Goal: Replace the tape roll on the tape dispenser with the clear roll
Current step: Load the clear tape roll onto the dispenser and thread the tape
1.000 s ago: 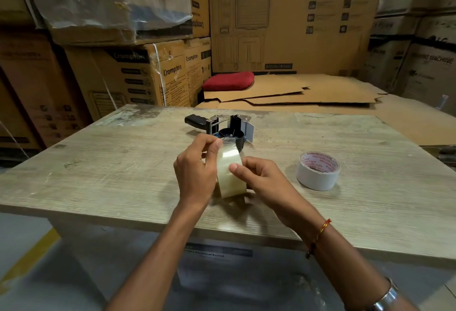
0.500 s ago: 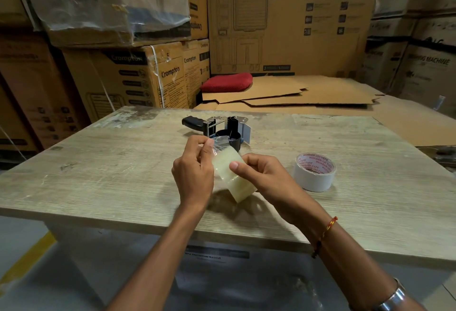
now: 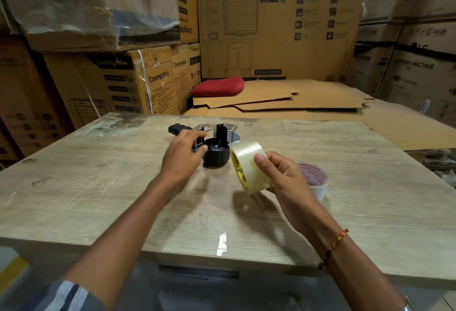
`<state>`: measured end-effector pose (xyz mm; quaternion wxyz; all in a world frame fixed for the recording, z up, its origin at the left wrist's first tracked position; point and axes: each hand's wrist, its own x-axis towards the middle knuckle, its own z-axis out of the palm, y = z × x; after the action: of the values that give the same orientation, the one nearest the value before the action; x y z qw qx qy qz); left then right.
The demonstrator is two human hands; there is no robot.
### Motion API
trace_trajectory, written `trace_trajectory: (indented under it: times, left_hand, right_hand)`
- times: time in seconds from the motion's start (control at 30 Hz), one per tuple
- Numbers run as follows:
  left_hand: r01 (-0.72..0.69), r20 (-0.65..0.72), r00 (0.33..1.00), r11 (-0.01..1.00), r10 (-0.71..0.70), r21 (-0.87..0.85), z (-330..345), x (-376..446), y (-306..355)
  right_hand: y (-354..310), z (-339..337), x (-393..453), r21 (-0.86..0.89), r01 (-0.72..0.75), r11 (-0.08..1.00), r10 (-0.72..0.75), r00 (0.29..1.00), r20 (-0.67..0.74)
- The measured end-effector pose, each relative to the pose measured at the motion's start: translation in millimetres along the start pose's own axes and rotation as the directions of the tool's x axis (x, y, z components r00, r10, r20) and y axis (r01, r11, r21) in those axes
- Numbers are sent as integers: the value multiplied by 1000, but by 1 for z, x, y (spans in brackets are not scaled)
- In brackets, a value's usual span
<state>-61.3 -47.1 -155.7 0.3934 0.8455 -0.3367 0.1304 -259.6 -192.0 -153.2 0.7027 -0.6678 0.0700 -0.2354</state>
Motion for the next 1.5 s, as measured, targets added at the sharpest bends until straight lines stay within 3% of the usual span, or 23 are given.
trace_trajectory:
  times: [0.1, 0.17, 0.3, 0.47, 0.87, 1.0, 1.1, 1.2, 1.5]
  left_hand:
    - [-4, 267, 963, 991, -33, 135, 4, 19, -3]
    - [-2, 346, 937, 991, -45, 133, 5, 26, -4]
    - [58, 295, 955, 995, -33, -77, 13, 21, -8]
    - [50, 153, 988, 992, -32, -116, 22, 0, 0]
    - [-108, 97, 990, 992, 101, 68, -2, -61, 28]
    - [-126, -36, 991, 988, 129, 89, -23, -39, 25]
    - [-57, 119, 992, 973, 31, 222, -26, -13, 9]
    - [-33, 301, 950, 934, -81, 356, -25, 2, -10]
    - [-245, 262, 958, 817, 120, 523, -32, -27, -28]
  right_hand:
    - [3, -7, 1, 7, 1, 1000, -1, 1000, 11]
    - [3, -10, 2, 14, -3, 1000, 3, 1000, 16]
    - [3, -14, 3, 3, -2, 1000, 2, 1000, 1]
    - [3, -15, -2, -13, 9, 1000, -9, 1000, -14]
    - [-10, -14, -23, -8, 78, 997, -78, 996, -38]
    - [-10, -11, -23, -12, 98, 995, -99, 994, -49]
    - [-8, -8, -21, -36, 115, 993, -116, 993, -36]
    - [-7, -7, -20, -62, 132, 989, -134, 991, -25]
    - [-7, -14, -21, -189, 165, 968, -174, 984, -36]
